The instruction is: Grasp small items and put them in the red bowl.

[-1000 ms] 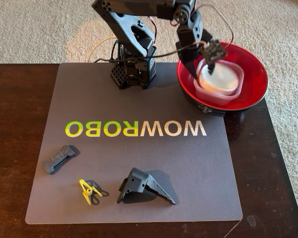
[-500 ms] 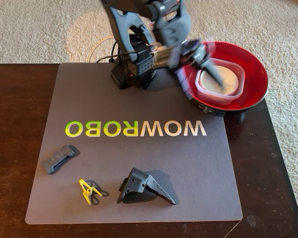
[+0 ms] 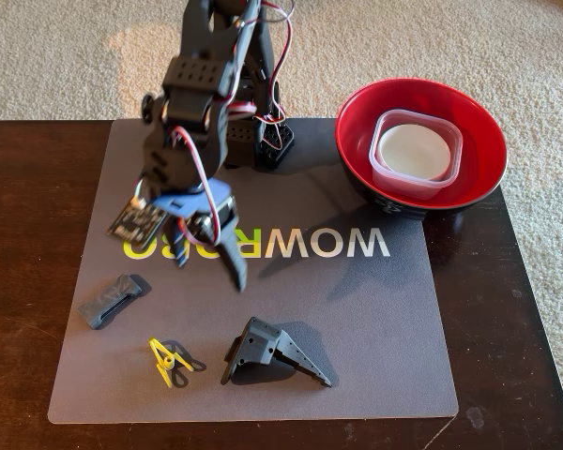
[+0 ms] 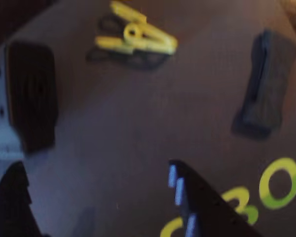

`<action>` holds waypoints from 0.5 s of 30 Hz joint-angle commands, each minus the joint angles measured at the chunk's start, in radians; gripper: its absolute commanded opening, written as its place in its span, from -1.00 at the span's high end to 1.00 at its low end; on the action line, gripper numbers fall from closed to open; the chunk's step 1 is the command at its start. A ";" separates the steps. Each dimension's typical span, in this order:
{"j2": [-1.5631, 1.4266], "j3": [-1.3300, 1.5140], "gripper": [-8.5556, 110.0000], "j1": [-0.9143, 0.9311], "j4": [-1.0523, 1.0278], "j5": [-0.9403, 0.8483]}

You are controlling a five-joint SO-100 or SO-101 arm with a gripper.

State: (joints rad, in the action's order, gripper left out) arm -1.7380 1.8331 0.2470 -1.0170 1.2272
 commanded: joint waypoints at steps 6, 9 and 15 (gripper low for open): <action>0.282 -0.314 0.18 -0.003 0.014 -0.021; 0.304 -0.313 0.18 -0.032 0.014 -0.025; 0.296 -0.314 0.14 -0.081 0.014 -0.063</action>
State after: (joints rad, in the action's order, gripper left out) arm -1.4143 1.5708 0.2086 -1.0140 1.1842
